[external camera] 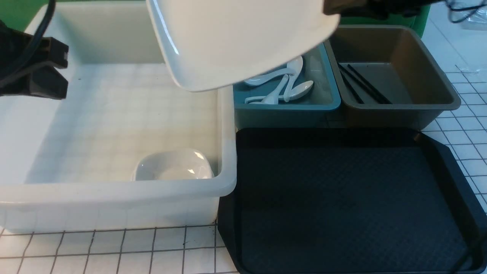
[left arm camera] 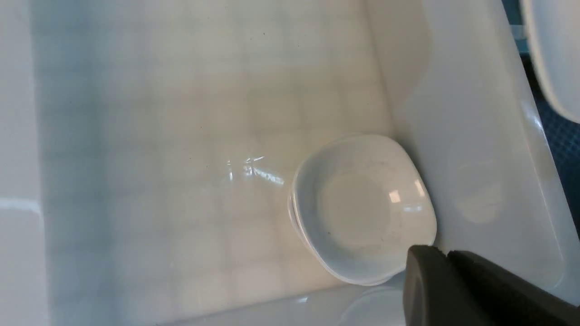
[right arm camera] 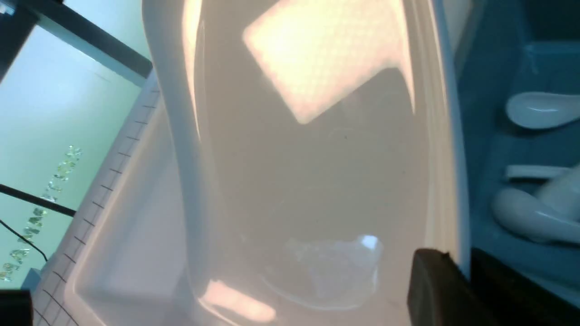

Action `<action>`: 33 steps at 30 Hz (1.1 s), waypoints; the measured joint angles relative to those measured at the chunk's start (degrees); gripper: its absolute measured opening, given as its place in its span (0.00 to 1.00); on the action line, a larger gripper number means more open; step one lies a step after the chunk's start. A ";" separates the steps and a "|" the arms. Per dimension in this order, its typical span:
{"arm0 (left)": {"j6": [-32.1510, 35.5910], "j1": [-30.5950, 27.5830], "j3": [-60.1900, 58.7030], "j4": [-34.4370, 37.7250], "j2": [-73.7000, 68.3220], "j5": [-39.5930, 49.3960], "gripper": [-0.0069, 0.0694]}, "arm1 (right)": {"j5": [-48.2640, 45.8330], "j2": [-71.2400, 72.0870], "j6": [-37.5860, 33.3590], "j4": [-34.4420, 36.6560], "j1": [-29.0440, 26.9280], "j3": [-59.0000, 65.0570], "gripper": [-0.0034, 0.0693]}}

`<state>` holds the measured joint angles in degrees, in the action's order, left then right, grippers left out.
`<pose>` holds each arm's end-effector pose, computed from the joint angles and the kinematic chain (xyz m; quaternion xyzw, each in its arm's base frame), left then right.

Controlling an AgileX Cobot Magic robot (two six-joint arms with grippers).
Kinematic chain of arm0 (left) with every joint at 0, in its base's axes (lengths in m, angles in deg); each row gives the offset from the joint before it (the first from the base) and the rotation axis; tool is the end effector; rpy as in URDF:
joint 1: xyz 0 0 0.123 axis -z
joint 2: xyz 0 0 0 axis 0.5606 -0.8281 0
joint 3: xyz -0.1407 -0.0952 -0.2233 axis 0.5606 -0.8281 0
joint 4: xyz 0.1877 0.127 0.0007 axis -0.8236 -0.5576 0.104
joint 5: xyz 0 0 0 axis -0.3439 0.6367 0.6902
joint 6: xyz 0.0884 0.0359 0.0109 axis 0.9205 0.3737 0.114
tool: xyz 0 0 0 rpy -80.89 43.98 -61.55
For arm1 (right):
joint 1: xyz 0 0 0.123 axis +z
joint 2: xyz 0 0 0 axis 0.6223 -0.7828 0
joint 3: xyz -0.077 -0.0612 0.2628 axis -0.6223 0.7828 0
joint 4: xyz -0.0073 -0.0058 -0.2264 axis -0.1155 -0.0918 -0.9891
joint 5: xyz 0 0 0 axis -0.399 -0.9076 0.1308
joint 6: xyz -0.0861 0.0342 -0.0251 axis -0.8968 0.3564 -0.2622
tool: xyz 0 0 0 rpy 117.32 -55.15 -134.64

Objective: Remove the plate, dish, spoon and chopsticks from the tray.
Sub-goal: Use the right arm to put the plate into the large storage box on the left

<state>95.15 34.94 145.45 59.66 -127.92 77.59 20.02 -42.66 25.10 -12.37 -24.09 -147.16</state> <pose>0.2065 -0.0257 0.3941 0.0296 0.9268 -0.1207 0.3545 0.3662 0.1528 0.3895 -0.0906 0.8399 0.4055 0.3491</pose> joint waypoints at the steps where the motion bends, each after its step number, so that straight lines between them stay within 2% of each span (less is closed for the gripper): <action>1: 0.00 0.00 0.00 -0.15 0.13 -0.13 0.07 | 0.89 -2.64 1.04 0.06 1.84 -2.72 0.13; 7: -1.52 -0.07 0.00 -1.41 0.20 -0.32 0.07 | 5.05 -13.09 5.20 0.06 9.46 -13.24 0.13; 16: -1.77 -0.06 0.00 -1.47 0.20 -0.32 0.07 | 17.03 -19.83 6.97 0.60 17.44 -16.75 0.13; 22: -1.77 -0.06 0.00 -1.47 0.20 -0.32 0.07 | 21.04 -23.82 7.54 -0.03 19.25 -16.80 0.13; 33: -1.82 -0.06 0.00 -1.47 0.20 -0.74 0.07 | 23.62 -28.76 10.49 -1.29 19.32 -16.80 0.13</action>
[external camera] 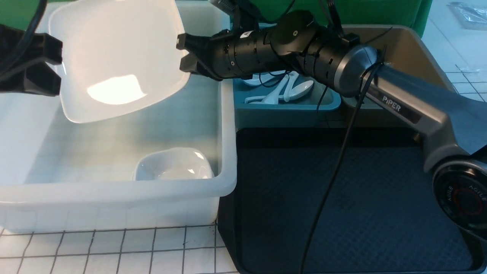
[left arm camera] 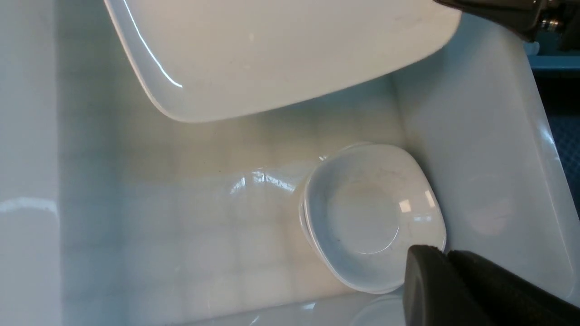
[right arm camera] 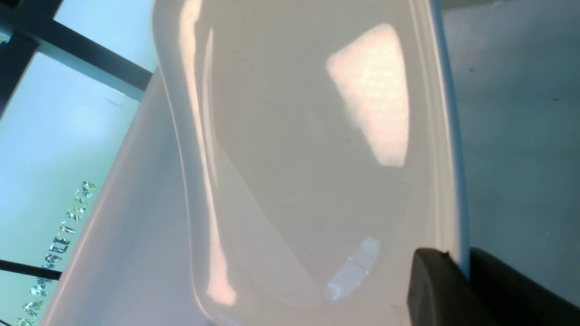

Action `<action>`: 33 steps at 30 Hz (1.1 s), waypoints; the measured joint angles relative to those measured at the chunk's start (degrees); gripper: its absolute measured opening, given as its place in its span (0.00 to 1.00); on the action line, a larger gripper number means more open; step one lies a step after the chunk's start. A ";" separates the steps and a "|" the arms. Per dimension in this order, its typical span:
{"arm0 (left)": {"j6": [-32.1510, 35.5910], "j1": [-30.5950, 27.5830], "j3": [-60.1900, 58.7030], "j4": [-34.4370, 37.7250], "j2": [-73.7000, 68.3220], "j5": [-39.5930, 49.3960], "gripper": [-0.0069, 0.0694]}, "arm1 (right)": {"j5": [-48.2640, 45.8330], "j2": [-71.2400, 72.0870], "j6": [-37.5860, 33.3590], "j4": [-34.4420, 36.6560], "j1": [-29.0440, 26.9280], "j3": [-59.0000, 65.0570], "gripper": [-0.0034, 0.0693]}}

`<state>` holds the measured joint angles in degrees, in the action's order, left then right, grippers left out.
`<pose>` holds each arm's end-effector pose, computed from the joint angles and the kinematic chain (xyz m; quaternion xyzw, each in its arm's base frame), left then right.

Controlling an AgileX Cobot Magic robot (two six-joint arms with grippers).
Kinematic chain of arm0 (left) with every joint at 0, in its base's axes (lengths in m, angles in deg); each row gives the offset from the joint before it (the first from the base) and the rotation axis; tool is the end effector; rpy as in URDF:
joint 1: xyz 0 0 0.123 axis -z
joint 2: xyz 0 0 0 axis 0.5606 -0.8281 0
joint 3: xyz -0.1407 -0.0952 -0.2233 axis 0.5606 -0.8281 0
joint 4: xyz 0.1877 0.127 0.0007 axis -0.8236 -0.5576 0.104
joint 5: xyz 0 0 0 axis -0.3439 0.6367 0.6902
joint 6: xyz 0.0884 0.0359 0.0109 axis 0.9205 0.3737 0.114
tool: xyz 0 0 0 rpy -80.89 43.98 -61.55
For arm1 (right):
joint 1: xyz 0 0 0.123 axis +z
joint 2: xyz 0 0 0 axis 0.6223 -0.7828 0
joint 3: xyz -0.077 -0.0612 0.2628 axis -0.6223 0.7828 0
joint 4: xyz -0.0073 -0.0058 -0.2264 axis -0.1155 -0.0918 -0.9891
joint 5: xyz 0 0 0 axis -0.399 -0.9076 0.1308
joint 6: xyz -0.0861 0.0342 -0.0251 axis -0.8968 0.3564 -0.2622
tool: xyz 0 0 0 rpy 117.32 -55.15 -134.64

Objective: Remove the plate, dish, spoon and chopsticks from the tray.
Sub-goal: Use the right arm to put the plate into the large storage box on the left

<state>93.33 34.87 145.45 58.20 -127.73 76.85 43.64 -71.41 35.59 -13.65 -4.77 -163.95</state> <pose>0.2067 -0.0232 0.3950 0.0157 0.9258 -0.1133 0.3604 0.4195 0.3195 0.2632 -0.0371 0.8330 0.4409 0.3322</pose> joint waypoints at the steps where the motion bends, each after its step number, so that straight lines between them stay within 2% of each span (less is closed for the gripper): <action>1: 0.00 0.00 0.00 0.00 0.00 -0.12 0.07 | 0.14 -0.11 0.18 0.00 0.00 0.00 0.13; 12: 0.10 0.00 0.00 0.00 0.00 -0.25 0.07 | 1.41 -1.25 0.59 -1.27 0.00 0.05 0.24; 33: 0.95 0.00 0.00 -0.51 0.00 0.00 0.07 | 2.04 -1.03 3.28 -0.11 -0.05 0.05 0.30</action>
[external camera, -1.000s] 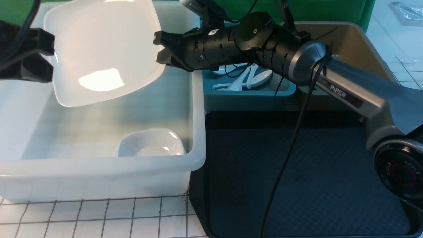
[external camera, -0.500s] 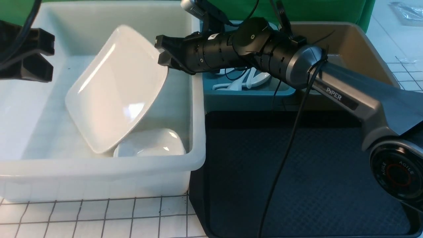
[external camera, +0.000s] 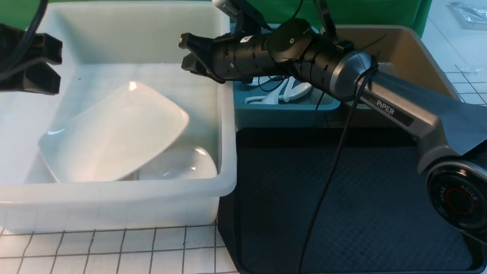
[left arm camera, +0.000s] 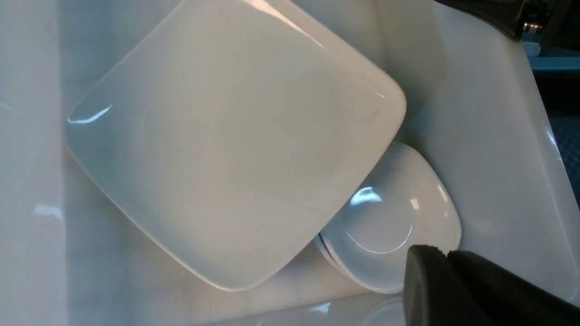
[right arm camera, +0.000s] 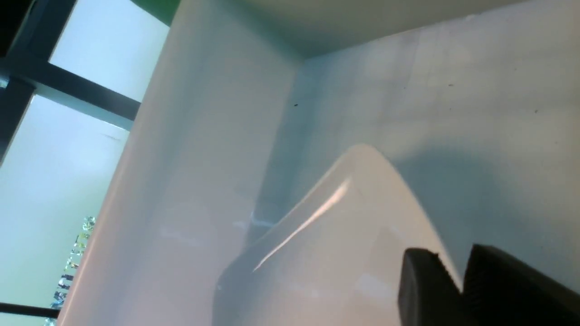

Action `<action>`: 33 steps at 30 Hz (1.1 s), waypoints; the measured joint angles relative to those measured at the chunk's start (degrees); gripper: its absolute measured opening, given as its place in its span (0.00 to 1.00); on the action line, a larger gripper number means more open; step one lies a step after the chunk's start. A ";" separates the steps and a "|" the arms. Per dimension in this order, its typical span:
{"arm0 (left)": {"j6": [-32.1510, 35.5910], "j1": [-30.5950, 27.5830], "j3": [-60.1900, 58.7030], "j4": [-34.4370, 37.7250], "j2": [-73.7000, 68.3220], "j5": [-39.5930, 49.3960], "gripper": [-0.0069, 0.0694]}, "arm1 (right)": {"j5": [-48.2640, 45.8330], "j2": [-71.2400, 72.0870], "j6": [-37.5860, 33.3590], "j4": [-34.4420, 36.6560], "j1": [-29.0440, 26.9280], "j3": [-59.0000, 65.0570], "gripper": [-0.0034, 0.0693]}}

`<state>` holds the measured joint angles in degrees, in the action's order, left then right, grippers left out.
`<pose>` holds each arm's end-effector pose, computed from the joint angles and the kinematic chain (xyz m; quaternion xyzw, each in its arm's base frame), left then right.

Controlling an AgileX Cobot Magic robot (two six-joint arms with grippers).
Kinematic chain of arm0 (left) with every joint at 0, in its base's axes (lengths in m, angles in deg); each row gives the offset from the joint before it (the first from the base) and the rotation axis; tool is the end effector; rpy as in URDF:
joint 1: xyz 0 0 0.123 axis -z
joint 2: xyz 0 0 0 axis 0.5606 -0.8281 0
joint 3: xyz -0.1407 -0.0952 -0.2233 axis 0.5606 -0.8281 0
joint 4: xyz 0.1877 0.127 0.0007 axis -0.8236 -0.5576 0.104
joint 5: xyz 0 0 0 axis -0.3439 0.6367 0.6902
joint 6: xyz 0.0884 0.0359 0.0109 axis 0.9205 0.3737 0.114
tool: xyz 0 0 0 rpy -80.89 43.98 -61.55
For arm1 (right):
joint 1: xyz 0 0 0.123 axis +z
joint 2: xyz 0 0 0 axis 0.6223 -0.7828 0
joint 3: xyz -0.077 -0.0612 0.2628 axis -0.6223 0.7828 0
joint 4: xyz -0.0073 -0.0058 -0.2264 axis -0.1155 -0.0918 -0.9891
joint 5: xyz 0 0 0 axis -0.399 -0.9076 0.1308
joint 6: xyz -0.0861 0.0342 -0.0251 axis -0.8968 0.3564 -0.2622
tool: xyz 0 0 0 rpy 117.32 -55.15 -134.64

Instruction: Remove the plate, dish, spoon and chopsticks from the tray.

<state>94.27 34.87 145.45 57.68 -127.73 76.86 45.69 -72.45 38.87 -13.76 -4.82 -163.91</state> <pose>0.2067 -0.0225 0.3948 0.0240 0.9261 -0.1059 0.3613 0.4246 0.3195 0.2552 -0.0036 0.8331 0.4452 0.3283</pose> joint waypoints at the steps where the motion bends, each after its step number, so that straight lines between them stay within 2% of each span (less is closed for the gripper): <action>1: 0.11 0.00 0.00 -0.10 0.00 0.13 0.07 | -0.43 0.01 -0.17 0.00 -0.07 0.00 0.30; 6: 0.18 0.00 0.00 -3.50 0.00 2.84 0.07 | -8.65 2.93 -6.22 -1.57 -1.91 0.00 0.26; 7: 0.18 0.00 0.00 -4.55 0.00 3.91 0.07 | -12.70 5.15 -8.53 -3.61 -3.00 0.00 0.20; 8: 0.18 0.00 0.00 -4.61 0.00 4.05 0.07 | -13.71 5.44 -8.89 -4.26 -3.31 0.00 0.19; 9: 0.18 0.00 0.00 -5.05 0.00 4.39 0.07 | -17.96 8.35 -10.08 -7.95 -4.52 0.00 0.12; 11: 0.18 0.00 0.00 -5.06 -0.46 4.54 0.07 | -23.35 11.43 -10.69 -12.87 -5.80 0.00 0.09; 17: 1.76 0.08 0.11 -2.14 -6.42 4.96 0.07 | -38.72 20.27 -11.41 -29.80 -7.61 -0.06 0.09; 20: 2.63 1.54 0.64 -2.52 -10.96 5.10 0.07 | -43.08 23.74 -11.34 -35.52 -7.61 0.79 0.09; 27: 3.30 8.04 5.71 -9.84 -21.67 6.40 0.07 | -44.54 31.76 -11.67 -37.04 -7.71 6.37 0.09; 31: -1.11 6.11 8.15 -14.89 -25.31 5.94 0.07 | -44.80 34.57 -11.81 -37.22 -7.78 8.35 0.09; 33: -4.60 2.36 8.55 -16.16 -26.50 3.40 0.07 | -44.82 35.64 -12.26 -37.26 -7.78 9.12 0.09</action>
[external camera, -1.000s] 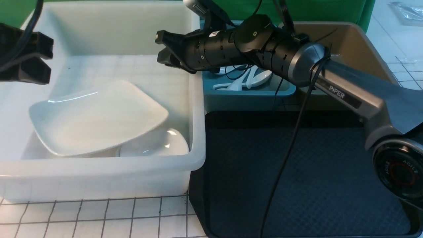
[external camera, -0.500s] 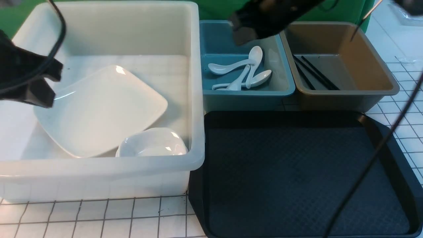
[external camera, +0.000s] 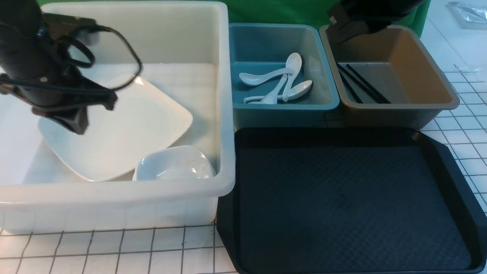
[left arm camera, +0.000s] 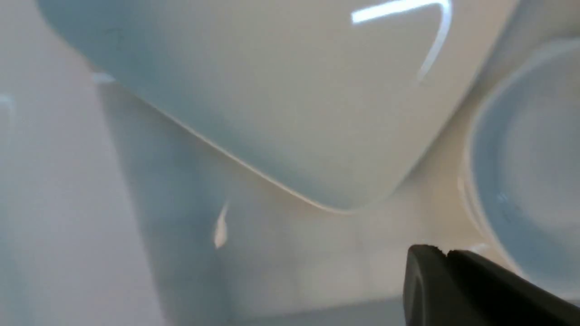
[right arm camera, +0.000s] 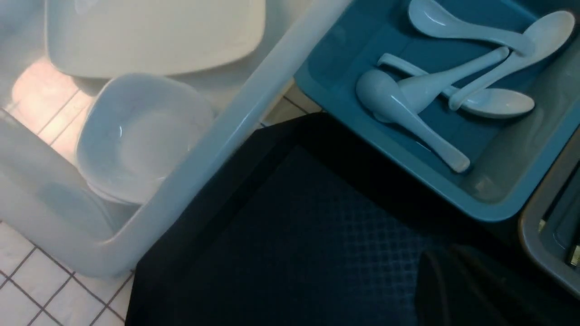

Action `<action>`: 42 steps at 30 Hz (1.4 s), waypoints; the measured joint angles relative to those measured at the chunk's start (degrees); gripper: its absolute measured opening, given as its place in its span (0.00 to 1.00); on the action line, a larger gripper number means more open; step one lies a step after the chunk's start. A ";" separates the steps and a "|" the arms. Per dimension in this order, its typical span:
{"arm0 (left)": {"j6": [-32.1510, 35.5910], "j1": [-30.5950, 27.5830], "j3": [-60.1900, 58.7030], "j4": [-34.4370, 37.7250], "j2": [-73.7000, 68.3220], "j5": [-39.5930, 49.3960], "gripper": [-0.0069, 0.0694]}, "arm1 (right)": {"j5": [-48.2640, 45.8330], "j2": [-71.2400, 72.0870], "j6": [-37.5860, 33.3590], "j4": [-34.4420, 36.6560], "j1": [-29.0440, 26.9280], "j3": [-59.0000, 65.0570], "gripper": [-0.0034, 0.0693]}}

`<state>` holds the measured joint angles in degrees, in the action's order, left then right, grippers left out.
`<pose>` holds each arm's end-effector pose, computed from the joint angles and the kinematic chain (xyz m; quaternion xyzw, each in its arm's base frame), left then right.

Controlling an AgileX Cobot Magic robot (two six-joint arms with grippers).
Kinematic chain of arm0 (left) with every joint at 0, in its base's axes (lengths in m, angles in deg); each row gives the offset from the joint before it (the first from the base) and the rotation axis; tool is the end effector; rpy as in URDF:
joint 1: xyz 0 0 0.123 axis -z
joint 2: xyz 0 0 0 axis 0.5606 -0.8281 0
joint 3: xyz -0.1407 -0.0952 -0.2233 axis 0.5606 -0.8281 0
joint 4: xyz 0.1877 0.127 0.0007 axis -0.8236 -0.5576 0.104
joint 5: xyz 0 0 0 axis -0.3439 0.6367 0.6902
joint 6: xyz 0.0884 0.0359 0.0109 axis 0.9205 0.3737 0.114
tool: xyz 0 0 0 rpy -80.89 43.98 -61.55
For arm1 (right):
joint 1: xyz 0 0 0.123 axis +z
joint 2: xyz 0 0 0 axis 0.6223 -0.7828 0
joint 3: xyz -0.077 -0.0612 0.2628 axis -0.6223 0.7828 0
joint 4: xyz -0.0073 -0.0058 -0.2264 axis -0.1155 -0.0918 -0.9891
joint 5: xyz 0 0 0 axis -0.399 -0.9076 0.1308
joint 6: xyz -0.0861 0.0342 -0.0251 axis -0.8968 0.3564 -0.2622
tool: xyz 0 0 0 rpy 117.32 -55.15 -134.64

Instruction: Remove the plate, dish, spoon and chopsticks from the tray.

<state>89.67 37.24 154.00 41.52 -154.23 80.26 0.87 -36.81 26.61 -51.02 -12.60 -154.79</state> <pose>0.3164 -0.0138 0.3081 0.0331 0.9827 0.0154 0.1815 0.3013 0.1661 0.4181 -0.3104 0.8831 0.1371 0.3240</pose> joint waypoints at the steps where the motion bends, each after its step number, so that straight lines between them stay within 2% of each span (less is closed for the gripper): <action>1: -1.05 -2.01 0.02 -0.05 -0.36 -1.38 0.07 | -0.05 0.17 -0.31 -0.03 0.00 0.05 0.09; 4: -2.14 -6.45 0.31 0.06 -1.83 -3.30 0.07 | -0.05 0.48 -0.87 -0.07 0.00 0.17 0.09; 10: -3.01 -9.80 0.46 -1.10 -5.86 -2.78 0.07 | -0.05 0.48 -0.98 -0.09 0.00 0.22 0.09; 15: -3.14 -9.75 0.52 -1.67 -10.09 -4.87 0.07 | -0.05 0.49 -2.04 -0.09 0.00 0.22 0.09; 21: -5.05 -9.75 0.52 -6.15 -15.26 -5.21 0.07 | -0.05 0.49 -2.63 -0.09 0.00 0.22 0.09; 35: -3.60 -9.46 0.52 -7.04 -20.52 -10.52 0.07 | -0.05 0.49 -3.17 -0.09 0.00 0.22 0.10; 42: -4.59 -9.46 0.52 -7.82 -21.55 -22.26 0.07 | -0.05 0.49 -3.53 -0.04 0.00 0.22 0.10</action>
<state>85.08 27.78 154.52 33.70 -175.78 58.00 0.81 -36.31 23.08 -51.06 -12.60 -154.58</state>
